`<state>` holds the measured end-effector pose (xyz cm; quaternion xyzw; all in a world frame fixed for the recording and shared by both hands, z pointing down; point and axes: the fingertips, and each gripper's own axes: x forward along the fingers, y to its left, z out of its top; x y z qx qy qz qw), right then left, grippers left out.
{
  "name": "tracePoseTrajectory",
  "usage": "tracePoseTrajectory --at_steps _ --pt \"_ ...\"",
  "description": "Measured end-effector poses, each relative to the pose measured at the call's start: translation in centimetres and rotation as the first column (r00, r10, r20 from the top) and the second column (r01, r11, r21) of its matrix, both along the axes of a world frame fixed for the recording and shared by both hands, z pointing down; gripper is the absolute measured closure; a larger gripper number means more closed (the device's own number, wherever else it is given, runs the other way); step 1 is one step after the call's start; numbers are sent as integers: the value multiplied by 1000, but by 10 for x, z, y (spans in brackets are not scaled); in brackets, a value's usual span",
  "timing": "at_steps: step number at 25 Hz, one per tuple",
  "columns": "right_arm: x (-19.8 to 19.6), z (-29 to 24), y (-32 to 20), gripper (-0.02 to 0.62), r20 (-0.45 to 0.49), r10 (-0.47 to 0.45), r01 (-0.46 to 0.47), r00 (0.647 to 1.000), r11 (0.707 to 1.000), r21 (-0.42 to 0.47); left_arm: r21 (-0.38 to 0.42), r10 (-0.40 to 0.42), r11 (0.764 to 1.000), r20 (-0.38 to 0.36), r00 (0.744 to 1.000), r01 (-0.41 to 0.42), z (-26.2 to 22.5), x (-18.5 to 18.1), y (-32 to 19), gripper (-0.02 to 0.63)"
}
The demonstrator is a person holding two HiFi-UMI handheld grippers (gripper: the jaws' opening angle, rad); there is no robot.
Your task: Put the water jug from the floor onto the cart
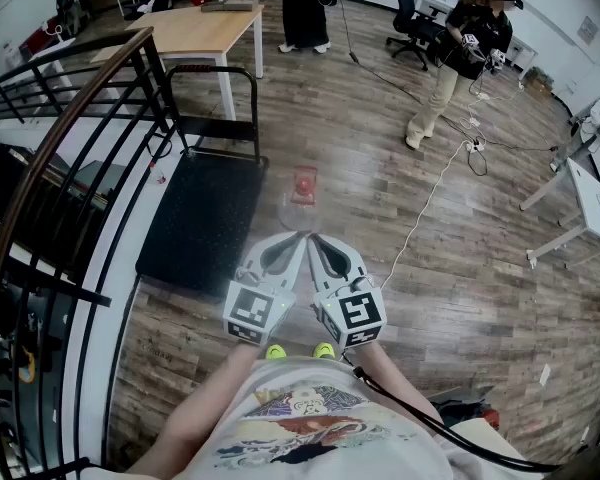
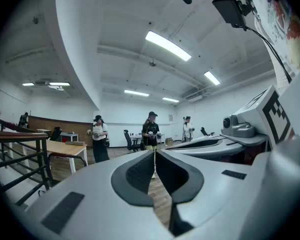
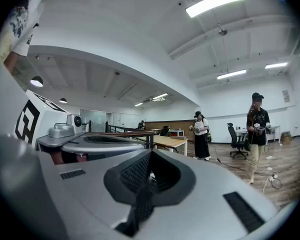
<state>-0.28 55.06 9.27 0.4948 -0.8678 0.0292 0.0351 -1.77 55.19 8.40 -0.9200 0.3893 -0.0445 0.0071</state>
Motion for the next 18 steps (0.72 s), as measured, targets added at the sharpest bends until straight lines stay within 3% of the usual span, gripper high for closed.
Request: tracePoseTrajectory --at_steps 18 --pt "-11 1 7 574 13 11 -11 1000 1000 -12 -8 -14 1000 -5 1000 14 7 -14 8 589"
